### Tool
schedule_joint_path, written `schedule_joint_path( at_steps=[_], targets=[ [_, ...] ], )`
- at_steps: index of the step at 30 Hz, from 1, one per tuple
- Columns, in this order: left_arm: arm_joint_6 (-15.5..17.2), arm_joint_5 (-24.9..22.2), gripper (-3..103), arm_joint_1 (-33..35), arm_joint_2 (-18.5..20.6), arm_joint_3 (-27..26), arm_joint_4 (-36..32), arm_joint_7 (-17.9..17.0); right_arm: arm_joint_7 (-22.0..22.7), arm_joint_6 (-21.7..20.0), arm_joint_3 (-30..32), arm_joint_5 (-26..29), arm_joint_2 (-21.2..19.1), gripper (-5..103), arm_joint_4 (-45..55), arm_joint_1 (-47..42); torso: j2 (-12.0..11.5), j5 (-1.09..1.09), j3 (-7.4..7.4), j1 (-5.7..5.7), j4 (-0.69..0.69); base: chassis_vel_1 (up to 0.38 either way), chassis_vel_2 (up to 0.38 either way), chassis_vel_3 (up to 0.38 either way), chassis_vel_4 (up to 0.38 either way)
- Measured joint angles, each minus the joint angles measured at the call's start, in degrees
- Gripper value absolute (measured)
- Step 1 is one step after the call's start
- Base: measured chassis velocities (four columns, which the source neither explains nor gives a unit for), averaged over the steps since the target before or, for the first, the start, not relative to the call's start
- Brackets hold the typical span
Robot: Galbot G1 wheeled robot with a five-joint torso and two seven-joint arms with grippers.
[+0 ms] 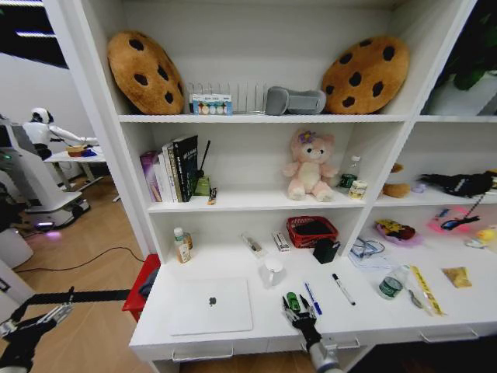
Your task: Organize the objects on the table.
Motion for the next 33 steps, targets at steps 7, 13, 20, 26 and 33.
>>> schedule_joint_path(
  at_steps=[7,13,20,26,33],
  targets=[
    [0.03,0.00,100,0.00,0.02,-0.01,-0.03,0.00,0.04,-0.04,0.32,-0.41,-0.16,37,0.41,-0.28,0.00,0.00,0.00,0.00,0.00,0.000,0.000,0.000,0.000],
    [0.07,-0.01,100,0.00,0.04,-0.01,-0.03,-0.01,0.19,-0.15,1.63,-0.64,-0.59,37,3.39,-2.15,0.00,0.01,0.00,0.00,0.00,0.000,0.000,0.000,0.000],
    [0.08,-0.01,100,0.00,0.05,-0.01,-0.04,-0.04,2.38,-2.72,5.95,3.24,-3.57,37,17.53,-9.00,0.00,-0.01,0.00,0.00,-0.01,0.000,0.000,0.000,0.000],
    [0.08,-0.01,100,0.00,0.05,-0.02,-0.04,-0.05,3.93,-6.03,9.08,9.10,-9.59,37,29.99,-9.25,0.00,0.00,0.00,-0.01,-0.01,0.000,0.000,0.000,0.000],
    [0.09,-0.01,100,0.00,0.06,-0.02,-0.05,-0.08,5.14,-10.21,9.11,17.78,-17.17,37,32.35,3.47,0.00,0.02,0.00,0.00,0.01,0.000,0.000,0.000,0.000]
  ],
)
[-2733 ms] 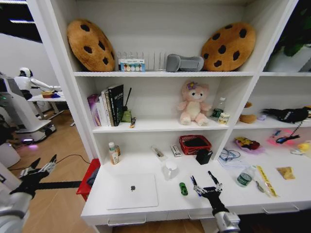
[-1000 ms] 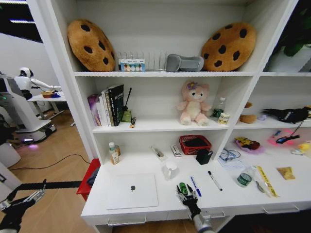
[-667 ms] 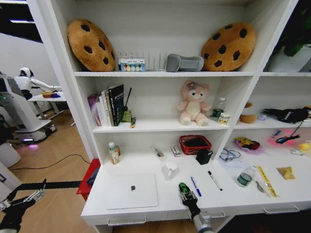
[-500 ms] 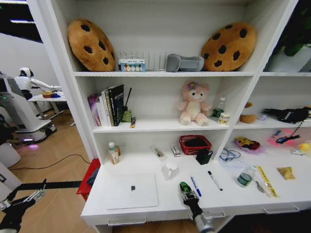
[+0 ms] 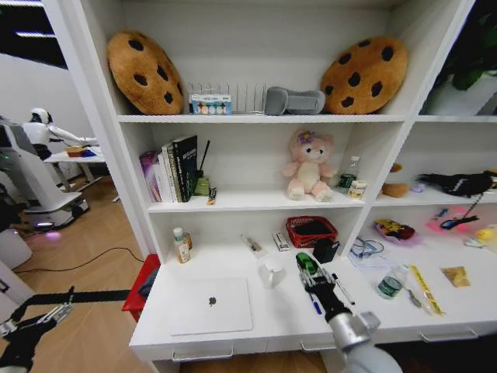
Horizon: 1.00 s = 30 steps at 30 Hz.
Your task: Organize the objects on the table.
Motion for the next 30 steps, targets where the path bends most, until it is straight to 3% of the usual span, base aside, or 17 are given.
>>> schedule_joint_path(
  at_steps=[2,6,8,10,13,14,15,17,22,24,30],
  targets=[
    [0.00,0.00,100,0.00,0.00,0.00,0.00,-0.03,0.44,-2.01,-1.97,7.36,-4.79,37,-1.05,8.75,0.00,-0.01,0.00,0.00,0.00,0.000,0.000,0.000,0.000],
    [0.00,0.00,100,0.00,0.00,0.00,0.00,-0.02,0.66,-2.70,-2.81,10.02,-5.98,37,-1.95,12.29,0.00,0.00,0.00,0.00,0.00,0.000,0.000,0.000,0.000],
    [0.00,0.00,100,0.00,0.00,0.00,0.00,-0.04,1.64,-4.42,-4.94,15.65,-7.98,37,-3.76,19.99,0.00,0.00,0.00,0.00,-0.02,0.000,0.000,0.000,0.000],
    [0.00,0.00,100,0.00,0.00,0.00,0.00,-0.04,1.70,-4.49,-5.10,15.83,-8.04,37,-3.83,20.34,0.00,0.00,0.00,0.00,-0.02,0.000,0.000,0.000,0.000],
    [0.00,0.00,100,-0.01,0.00,0.00,0.00,-0.01,3.62,-6.51,-10.63,20.34,-8.69,37,-6.24,30.10,0.00,-0.02,0.00,0.00,0.00,0.000,0.000,0.000,0.000],
    [-0.01,0.00,100,-0.01,0.00,0.00,0.00,-0.03,5.37,-8.23,-19.13,23.51,-7.63,37,-11.72,43.78,0.00,-0.02,0.00,0.00,0.00,0.000,0.000,0.000,0.000],
    [-0.01,0.00,100,-0.01,0.00,0.00,0.00,-0.03,5.37,-8.23,-19.13,23.51,-7.63,37,-11.72,43.78,0.00,-0.02,0.00,0.00,0.00,0.000,0.000,0.000,0.000],
    [-0.02,0.00,100,0.00,0.00,-0.01,0.01,-0.01,5.59,-8.64,-27.23,24.41,-5.39,37,-18.96,53.87,-0.01,0.01,0.00,0.00,0.00,0.000,0.000,0.000,0.000],
    [-0.02,-0.01,100,0.00,0.00,-0.01,0.01,-0.02,5.58,-8.76,-35.05,25.15,-2.33,37,-25.01,62.08,-0.01,-0.01,0.01,0.01,-0.01,0.000,0.000,0.000,0.000],
    [-0.03,0.00,100,-0.01,0.00,-0.02,0.01,0.00,6.15,-8.91,-40.96,25.60,0.87,37,-30.03,69.10,-0.01,-0.05,0.00,0.01,0.01,0.000,0.000,0.000,0.000],
    [-0.02,0.00,100,0.00,0.00,0.00,0.01,-0.01,7.11,-9.28,-46.68,25.67,4.69,37,-37.90,75.24,-0.01,-0.03,0.00,0.01,0.01,0.000,0.000,0.000,0.000]
  ],
)
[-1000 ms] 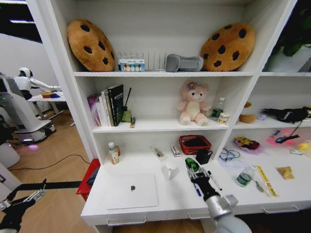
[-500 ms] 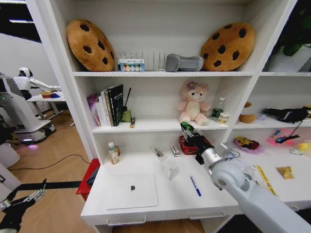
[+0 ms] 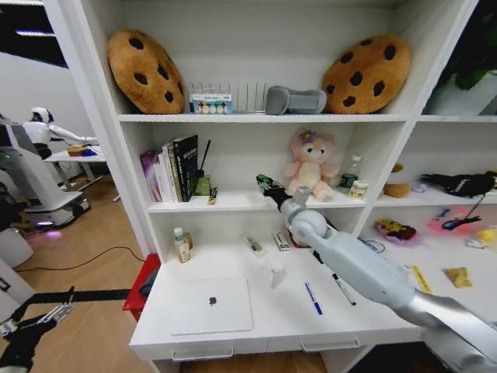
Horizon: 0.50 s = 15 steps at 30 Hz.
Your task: Organize the objects on the table.
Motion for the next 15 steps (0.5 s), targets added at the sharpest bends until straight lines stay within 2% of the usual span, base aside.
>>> schedule_joint_path(
  at_steps=[15],
  targets=[
    [0.01,0.00,100,0.00,0.00,0.00,0.00,0.02,2.51,-1.96,-5.81,1.59,2.58,37,-6.92,3.11,0.01,0.01,-0.01,-0.01,-0.02,0.000,0.000,0.000,0.000]
  ],
)
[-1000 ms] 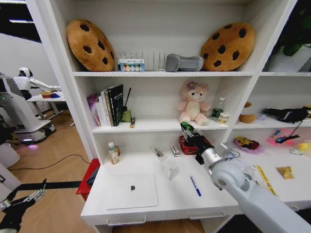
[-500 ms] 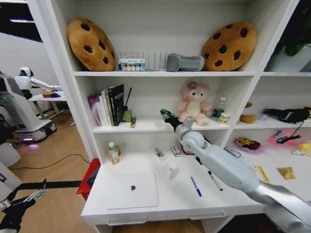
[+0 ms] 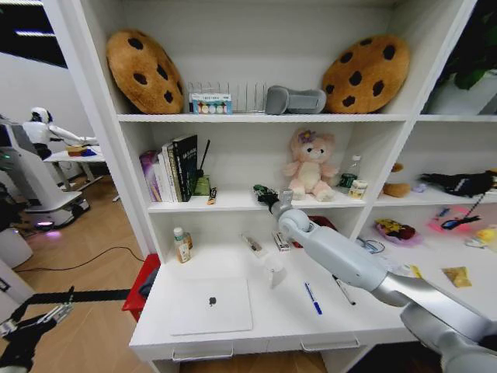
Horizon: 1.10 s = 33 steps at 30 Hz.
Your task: Organize the objects on the table.
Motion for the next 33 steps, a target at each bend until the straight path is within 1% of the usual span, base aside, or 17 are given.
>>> schedule_joint_path(
  at_steps=[3,4,5,6,8,9,10,13,16,19,20,25,26,28,29,32,33],
  targets=[
    [0.00,0.00,100,0.00,0.00,0.00,0.00,0.00,0.10,-0.15,-0.34,0.31,0.36,37,-0.67,0.43,0.00,0.00,0.00,0.00,0.00,0.000,0.000,0.000,0.000],
    [0.00,0.00,100,0.00,0.00,0.00,0.00,0.00,0.10,-0.22,-0.37,0.37,0.45,41,-0.86,0.47,0.00,0.00,0.00,0.00,0.00,0.000,0.000,0.000,0.000],
    [0.00,0.00,100,0.00,0.00,0.00,0.00,0.00,0.10,-0.22,-0.37,0.37,0.45,41,-0.86,0.47,0.00,0.00,0.00,0.00,0.00,0.000,0.000,0.000,0.000],
    [0.00,0.00,100,0.00,0.00,0.00,0.00,0.00,0.14,-0.33,-0.37,0.45,0.53,47,-0.92,0.45,0.00,0.00,0.00,0.00,0.00,0.000,0.000,0.000,0.000],
    [0.00,0.00,100,0.00,0.00,0.00,0.00,0.00,0.24,-0.44,-0.29,0.49,0.63,47,-0.93,0.32,0.01,0.00,0.00,0.00,0.00,0.000,0.000,0.000,0.000],
    [0.00,0.00,100,0.00,0.00,0.00,0.00,0.00,0.54,-0.52,0.02,0.49,0.82,58,-0.93,-0.09,0.00,0.00,0.00,0.00,0.00,0.000,0.000,0.000,0.000],
    [0.00,0.00,100,0.00,0.00,0.00,0.00,0.00,0.84,-0.53,0.38,0.43,0.93,63,-0.82,-0.40,0.01,0.00,0.00,0.00,0.00,0.000,0.000,0.000,0.000],
    [0.00,0.00,100,0.00,0.00,0.00,0.00,0.00,1.09,-0.48,0.90,0.11,0.93,69,-0.24,-0.68,0.00,0.00,0.00,0.00,0.00,0.000,0.000,0.000,0.000],
    [0.00,0.00,100,0.00,0.00,0.00,0.00,0.00,1.87,-0.37,2.19,-0.38,0.15,85,3.90,-0.86,0.00,0.00,0.00,0.00,0.00,0.000,0.000,0.000,0.000],
    [0.01,0.00,100,0.00,0.00,0.00,0.00,0.02,2.47,-0.40,2.98,-0.73,-0.78,90,8.00,-1.16,0.01,0.00,0.00,0.00,0.01,0.000,0.000,0.000,0.000],
    [0.01,0.00,100,0.00,0.00,0.00,0.00,0.01,2.97,-0.63,3.78,-1.23,-1.73,98,11.65,-1.87,0.01,-0.01,0.00,0.00,0.01,0.000,0.000,0.000,0.000],
    [0.01,0.00,100,0.00,0.00,0.01,0.00,0.01,3.59,-1.14,6.23,-3.38,-4.25,100,19.77,-5.31,0.01,0.00,-0.01,0.00,0.00,0.000,0.000,0.000,0.000],
    [0.01,0.00,100,0.00,0.00,0.00,0.01,0.01,3.85,-1.40,8.33,-4.62,-5.62,100,23.18,-8.41,0.01,-0.01,-0.01,0.00,0.01,0.000,0.000,0.000,0.000],
    [0.02,0.00,100,0.00,0.00,0.01,0.01,0.01,2.91,-1.08,12.91,-8.78,-8.43,100,27.85,-15.56,0.01,0.01,-0.01,0.00,0.02,0.000,0.000,0.000,0.000],
    [0.02,0.00,100,0.00,0.00,0.01,0.01,0.01,2.91,-1.08,12.91,-8.78,-8.43,100,27.85,-15.56,0.01,0.01,-0.01,0.00,0.02,0.000,0.000,0.000,0.000],
    [0.01,0.00,100,0.00,0.00,0.01,0.01,0.02,-0.98,1.64,20.99,-17.93,-13.70,100,33.55,-27.33,0.01,0.03,-0.01,0.00,-0.05,0.000,0.000,0.000,0.000],
    [0.01,0.00,100,0.00,0.00,0.01,0.01,0.02,-0.98,1.64,20.99,-17.93,-13.70,100,33.55,-27.33,0.01,0.03,-0.01,0.00,-0.05,0.000,0.000,0.000,0.000]
  ],
)
